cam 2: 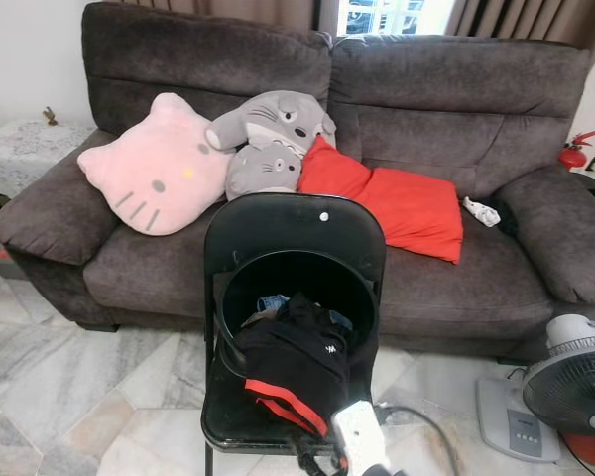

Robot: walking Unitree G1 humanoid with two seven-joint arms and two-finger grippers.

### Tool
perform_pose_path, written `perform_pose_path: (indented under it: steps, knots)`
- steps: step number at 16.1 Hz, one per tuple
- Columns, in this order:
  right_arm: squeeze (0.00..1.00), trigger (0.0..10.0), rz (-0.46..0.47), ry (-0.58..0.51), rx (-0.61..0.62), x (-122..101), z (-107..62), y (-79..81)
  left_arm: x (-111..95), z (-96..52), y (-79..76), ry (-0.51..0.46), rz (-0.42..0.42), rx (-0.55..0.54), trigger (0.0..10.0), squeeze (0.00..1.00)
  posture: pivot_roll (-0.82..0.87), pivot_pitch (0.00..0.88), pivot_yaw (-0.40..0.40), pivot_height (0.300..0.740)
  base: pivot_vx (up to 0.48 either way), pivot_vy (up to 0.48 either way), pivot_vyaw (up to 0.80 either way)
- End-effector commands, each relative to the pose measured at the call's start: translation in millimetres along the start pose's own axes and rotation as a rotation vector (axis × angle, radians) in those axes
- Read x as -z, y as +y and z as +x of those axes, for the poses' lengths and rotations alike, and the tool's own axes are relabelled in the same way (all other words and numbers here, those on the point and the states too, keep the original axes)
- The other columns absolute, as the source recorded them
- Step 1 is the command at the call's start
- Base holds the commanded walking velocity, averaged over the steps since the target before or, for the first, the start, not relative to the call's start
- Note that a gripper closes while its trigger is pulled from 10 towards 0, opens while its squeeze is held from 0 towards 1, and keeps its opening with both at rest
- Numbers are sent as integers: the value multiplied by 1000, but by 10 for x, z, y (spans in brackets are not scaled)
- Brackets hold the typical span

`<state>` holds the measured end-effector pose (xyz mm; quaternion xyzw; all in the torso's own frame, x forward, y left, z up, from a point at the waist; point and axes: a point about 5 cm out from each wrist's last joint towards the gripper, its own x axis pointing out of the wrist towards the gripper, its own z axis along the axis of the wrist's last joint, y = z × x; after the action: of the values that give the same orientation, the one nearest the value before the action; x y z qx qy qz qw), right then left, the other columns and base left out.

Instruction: Hang hanger

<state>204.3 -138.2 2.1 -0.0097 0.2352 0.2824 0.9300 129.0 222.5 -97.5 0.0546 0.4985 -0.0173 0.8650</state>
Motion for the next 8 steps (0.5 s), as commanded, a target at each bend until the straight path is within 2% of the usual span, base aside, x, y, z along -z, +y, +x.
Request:
perform_pose_path:
  steps: [1, 3, 5, 6, 8]
  knots:
    - [0, 10000, 1, -9, 0, -1, 11, -10, 69, -1, -78, 33, 7, 29, 10000, 0, -140, 46, -30, 740, 0, 0, 0]
    - [0, 10000, -37, 12, 30, 28, 37, -86, 70, -1, -79, 33, 10, 29, 10000, 0, -140, 42, -29, 740, 0, 0, 0]
    - [0, 10000, -82, -31, 181, -42, 24, -222, 69, -1, -78, 32, 8, 28, 10000, 0, -141, 48, -33, 740, 0, 0, 0]
    - [0, 10000, -82, -59, 334, -65, -23, -355, 68, -1, -79, 32, 8, 27, 10000, 0, -141, 50, -33, 740, 0, 0, 0]
    - [0, 10000, -68, -78, 497, -58, -113, -486, 67, 0, -81, 32, 8, 28, 10000, 0, -142, 52, -32, 740, 0, 0, 0]
